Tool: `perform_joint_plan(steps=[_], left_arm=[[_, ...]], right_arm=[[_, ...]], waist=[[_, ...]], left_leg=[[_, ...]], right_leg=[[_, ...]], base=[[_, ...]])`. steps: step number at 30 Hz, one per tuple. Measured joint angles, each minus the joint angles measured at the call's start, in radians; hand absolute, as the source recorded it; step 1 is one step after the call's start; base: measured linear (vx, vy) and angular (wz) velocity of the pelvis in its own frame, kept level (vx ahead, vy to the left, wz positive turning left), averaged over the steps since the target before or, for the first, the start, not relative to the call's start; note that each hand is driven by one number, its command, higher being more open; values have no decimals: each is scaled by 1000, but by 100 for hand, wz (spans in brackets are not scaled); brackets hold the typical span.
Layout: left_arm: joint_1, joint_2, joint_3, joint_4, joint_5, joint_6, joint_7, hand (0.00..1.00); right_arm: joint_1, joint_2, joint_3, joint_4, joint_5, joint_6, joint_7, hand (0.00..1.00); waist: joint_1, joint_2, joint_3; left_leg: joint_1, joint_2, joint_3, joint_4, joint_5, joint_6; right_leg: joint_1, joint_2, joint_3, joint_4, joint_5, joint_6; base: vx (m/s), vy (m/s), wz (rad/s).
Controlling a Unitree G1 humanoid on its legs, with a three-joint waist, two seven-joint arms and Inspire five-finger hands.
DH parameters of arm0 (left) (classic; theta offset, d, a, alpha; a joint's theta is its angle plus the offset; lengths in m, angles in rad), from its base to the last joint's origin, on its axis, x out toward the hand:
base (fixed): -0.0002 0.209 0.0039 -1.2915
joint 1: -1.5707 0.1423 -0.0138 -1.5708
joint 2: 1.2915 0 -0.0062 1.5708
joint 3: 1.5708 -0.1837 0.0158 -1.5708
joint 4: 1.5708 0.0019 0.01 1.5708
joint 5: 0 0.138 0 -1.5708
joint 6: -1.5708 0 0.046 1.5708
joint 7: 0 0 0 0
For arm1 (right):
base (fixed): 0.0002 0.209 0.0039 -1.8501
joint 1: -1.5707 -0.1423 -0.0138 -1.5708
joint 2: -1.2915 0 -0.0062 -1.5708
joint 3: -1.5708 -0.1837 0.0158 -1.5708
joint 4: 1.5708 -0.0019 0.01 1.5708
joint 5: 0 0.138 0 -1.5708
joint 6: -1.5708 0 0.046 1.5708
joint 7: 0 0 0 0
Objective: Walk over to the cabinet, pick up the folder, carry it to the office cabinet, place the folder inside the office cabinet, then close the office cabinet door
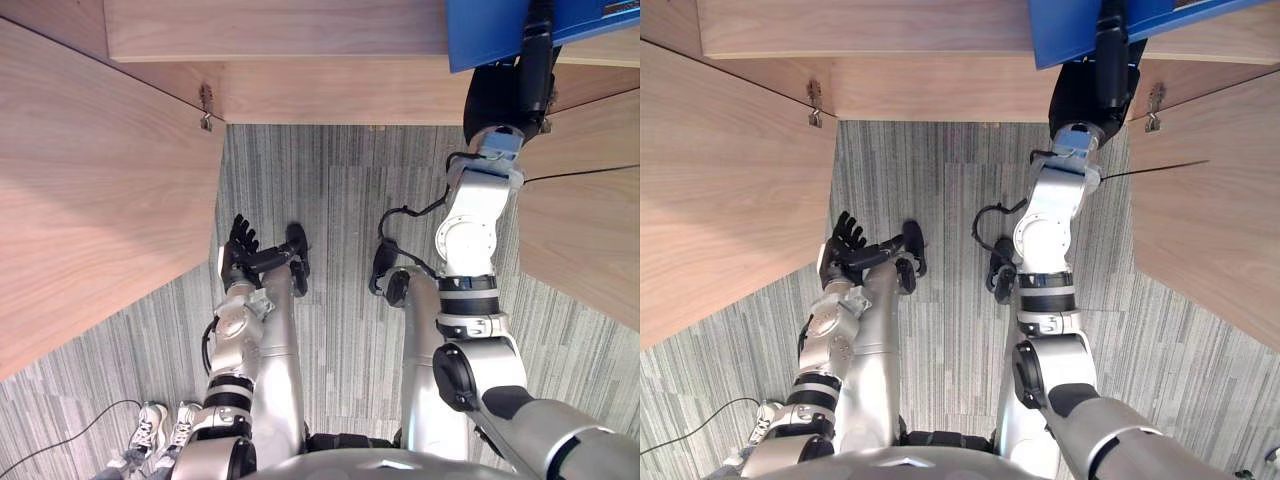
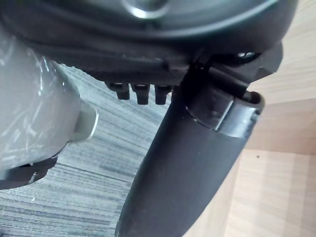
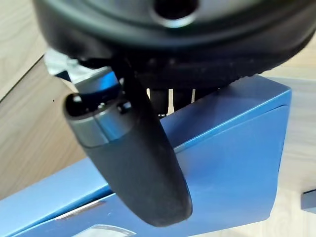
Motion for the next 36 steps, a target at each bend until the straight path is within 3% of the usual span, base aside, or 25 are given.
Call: perform_joint_plan(steps=[8,16,17,26,30,36], left_arm=[[-1,-1,-10,-1,0,-3,16,100],[-1,0,-42,-2,-2,-15,17,100],[0,0,-45,-2,-2,-16,16,100],[16,32,-75,-8,-24,-25,13,100],[22,51,-103,-4,-25,-25,12,100],[21,68,-145,0,-26,-37,12,100]], right_arm=[[-144,-16,-69,115,101,-44,-54,0],[-245,-80,-93,227,112,-32,-98,0],[-251,-86,-92,233,111,-24,-99,100],[-338,-261,41,389,91,82,-106,100],[-399,-315,72,424,90,142,-120,100],[-573,-405,127,452,51,165,-97,100]], waist=[[3,0,0],[10,-2,-4],[9,-2,-4],[-11,-3,-5],[-15,-3,-6],[7,-1,-6]], left_leg=[[-1,-2,-15,-23,16,-10],[-3,-16,-35,-87,63,-21],[-3,-16,-36,-94,68,-22],[-13,-13,-16,-186,141,-15],[-3,-7,14,-258,198,2],[5,1,35,-333,263,7]], right_leg=[[4,1,-17,-14,3,-5],[4,-6,-48,-44,16,-23],[3,-6,-50,-49,19,-25],[-21,-31,-90,-83,56,-19],[-26,-52,-123,-113,82,-23],[-30,-60,-151,-140,102,-40]], base=[[27,43,4],[7,34,11],[-6,40,5],[-56,21,8],[-55,13,5],[-24,7,15]])
